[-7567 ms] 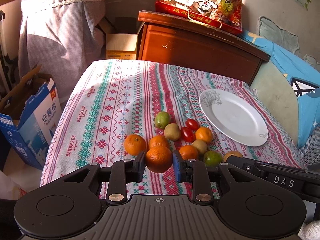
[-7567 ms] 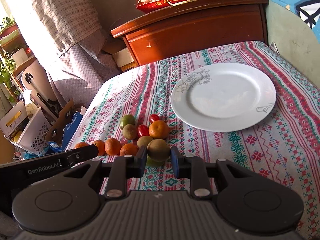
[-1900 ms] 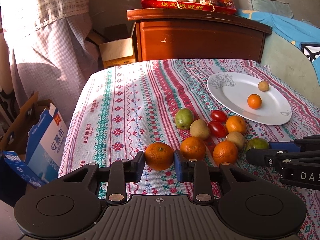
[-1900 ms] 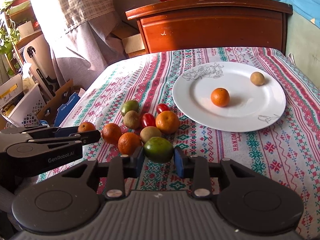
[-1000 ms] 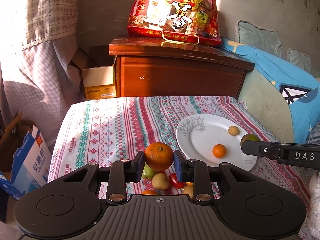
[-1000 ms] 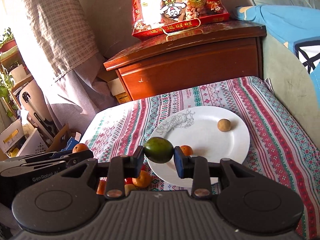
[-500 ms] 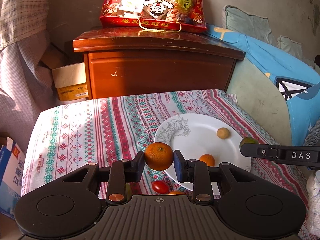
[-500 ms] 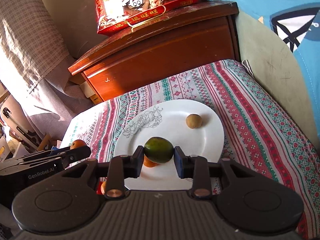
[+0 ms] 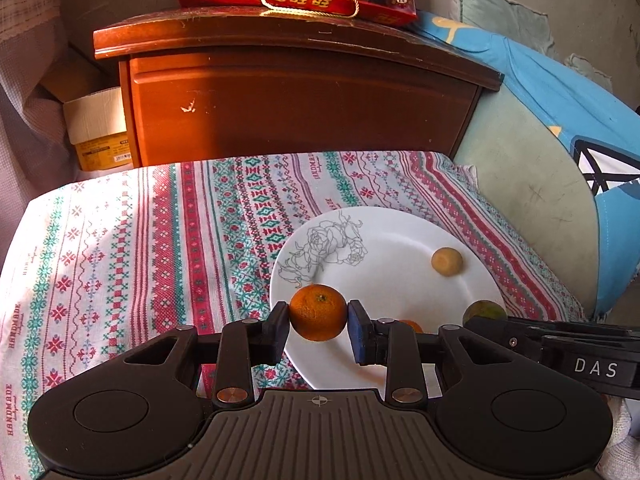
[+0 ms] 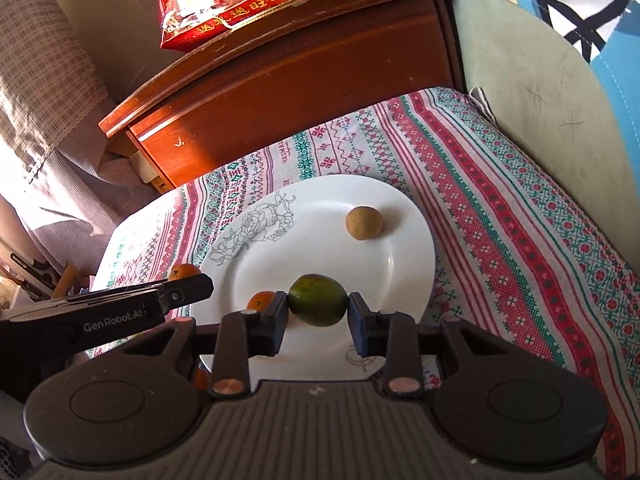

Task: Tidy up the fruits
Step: 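Carry the tangerine and lime onto the white plate and open both tools, then withdraw both tools from the plate toward the remaining fruits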

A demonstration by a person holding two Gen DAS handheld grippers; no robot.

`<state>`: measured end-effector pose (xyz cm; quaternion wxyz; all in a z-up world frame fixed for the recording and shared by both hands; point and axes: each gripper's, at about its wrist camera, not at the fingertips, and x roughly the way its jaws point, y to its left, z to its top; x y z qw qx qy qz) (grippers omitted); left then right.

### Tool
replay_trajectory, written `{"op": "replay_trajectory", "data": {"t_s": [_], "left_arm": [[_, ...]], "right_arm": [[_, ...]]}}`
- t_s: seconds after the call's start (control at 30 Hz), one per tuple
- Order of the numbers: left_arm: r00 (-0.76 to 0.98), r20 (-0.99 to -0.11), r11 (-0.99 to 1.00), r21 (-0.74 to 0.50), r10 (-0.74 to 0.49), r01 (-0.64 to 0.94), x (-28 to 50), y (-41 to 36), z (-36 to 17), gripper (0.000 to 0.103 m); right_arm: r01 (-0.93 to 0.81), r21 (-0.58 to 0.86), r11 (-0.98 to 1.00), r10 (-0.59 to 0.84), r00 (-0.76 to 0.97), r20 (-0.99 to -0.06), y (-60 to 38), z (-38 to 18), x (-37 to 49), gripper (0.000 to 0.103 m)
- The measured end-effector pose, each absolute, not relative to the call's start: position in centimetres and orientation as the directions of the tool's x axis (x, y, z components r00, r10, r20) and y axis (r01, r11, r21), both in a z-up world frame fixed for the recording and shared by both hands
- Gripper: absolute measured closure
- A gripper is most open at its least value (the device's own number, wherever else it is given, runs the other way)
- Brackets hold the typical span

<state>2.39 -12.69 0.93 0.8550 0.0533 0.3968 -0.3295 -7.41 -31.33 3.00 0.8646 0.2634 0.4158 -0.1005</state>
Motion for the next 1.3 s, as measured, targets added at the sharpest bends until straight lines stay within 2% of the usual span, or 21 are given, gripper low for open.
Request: {"op": "replay_trajectory", "data": {"t_s": [0.27,0.43,0.47,0.6,0.73,1.2,1.3], "left_arm": [[0.438,-0.73,0.771,-0.188,-0.524,0.609,2.9,-14.5,0.3,0.074],[0.449,-0.709,0.774,-0.216,-0.544,0.596,3.4,-14.5,1.3,0.071],[0.449,-0.705,0.774,-0.226,-0.549,0.591,3.5,-14.4,1.6,0.067],[0.479,-0.688,0.781,-0.209,-0.545,0.588,3.4,-14.0,2.8,0.064],[0.478,-0.689,0.787,-0.224,-0.545,0.575,3.2,-13.4,3.5,0.06],[0.516,-0.694,0.825,-0.206,-0.502,0.526,1.5,-9.8,4.7,0.06],[0.528,-0.693,0.838,-0.208,-0.491,0.505,0.9,-8.5,4.9,0.056]], "right_arm": [[0.41,0.373,0.832,0.033,0.634,-0.773,-31.7,2.5,-6.8,0.068],[0.406,0.387,0.828,0.029,0.658,-0.753,-31.9,3.3,-6.8,0.068],[0.404,0.381,0.831,0.022,0.661,-0.75,-31.9,3.5,-6.8,0.068],[0.387,0.365,0.847,0.011,0.674,-0.739,-31.5,4.2,-6.7,0.065],[0.371,0.346,0.862,0.003,0.678,-0.735,-31.0,4.5,-6.7,0.062],[0.331,0.358,0.873,0.04,0.683,-0.73,-28.5,5.4,-7.7,0.059],[0.316,0.353,0.881,0.048,0.681,-0.731,-27.6,5.5,-8.1,0.059]]}}
